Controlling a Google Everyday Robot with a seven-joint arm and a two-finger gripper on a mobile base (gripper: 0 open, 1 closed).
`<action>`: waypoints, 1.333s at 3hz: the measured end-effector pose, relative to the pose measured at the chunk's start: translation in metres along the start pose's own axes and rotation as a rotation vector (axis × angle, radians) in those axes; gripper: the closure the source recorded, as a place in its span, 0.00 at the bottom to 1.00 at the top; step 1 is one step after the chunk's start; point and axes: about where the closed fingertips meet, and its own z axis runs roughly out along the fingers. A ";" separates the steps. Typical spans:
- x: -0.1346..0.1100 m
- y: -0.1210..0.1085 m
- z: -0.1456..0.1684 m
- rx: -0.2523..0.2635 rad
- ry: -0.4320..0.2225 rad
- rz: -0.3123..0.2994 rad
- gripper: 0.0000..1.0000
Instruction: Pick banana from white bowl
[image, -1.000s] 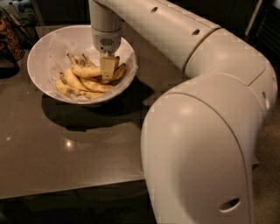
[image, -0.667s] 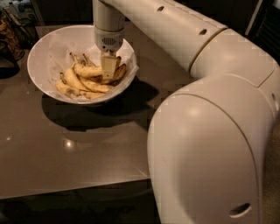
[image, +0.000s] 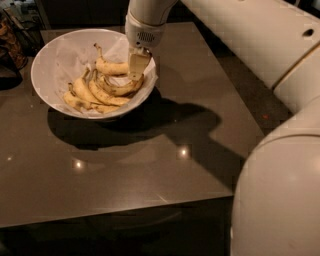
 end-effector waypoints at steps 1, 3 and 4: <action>0.005 0.002 -0.022 0.058 -0.038 -0.004 1.00; 0.012 0.013 -0.046 0.093 -0.078 -0.004 1.00; 0.014 0.039 -0.076 0.106 -0.118 -0.012 1.00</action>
Offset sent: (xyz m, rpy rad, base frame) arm -0.0051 -0.0084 0.0130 0.0306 -0.0399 -0.0017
